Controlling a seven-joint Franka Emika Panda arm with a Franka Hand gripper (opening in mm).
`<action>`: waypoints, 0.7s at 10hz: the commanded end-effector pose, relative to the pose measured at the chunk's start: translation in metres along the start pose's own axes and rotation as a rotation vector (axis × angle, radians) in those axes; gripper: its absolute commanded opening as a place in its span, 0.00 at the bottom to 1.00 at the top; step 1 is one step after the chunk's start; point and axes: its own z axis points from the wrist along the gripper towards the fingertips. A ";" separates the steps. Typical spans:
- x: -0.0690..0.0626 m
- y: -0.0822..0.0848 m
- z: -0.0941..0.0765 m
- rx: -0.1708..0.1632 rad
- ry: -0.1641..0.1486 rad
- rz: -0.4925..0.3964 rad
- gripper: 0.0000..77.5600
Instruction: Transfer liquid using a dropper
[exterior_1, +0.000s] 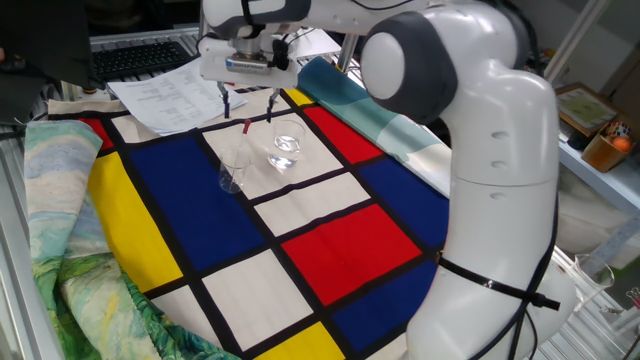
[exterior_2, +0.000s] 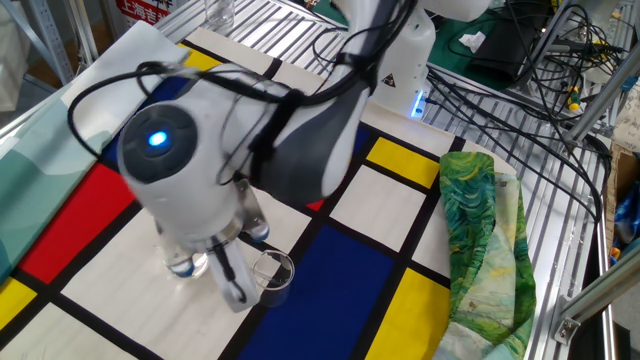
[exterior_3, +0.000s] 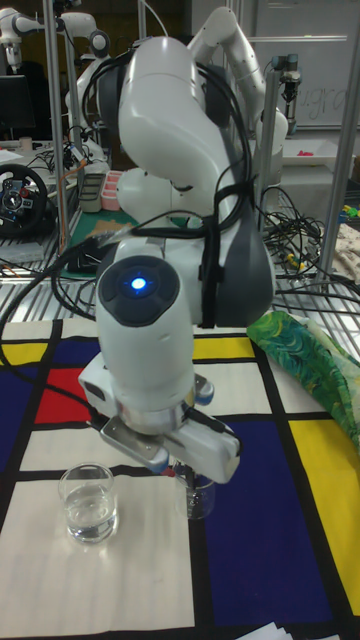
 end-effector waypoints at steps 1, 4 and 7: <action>-0.005 -0.002 0.002 -0.030 0.037 0.015 1.00; -0.006 -0.003 0.004 -0.050 0.059 0.020 1.00; -0.005 -0.005 0.010 -0.065 0.072 0.020 1.00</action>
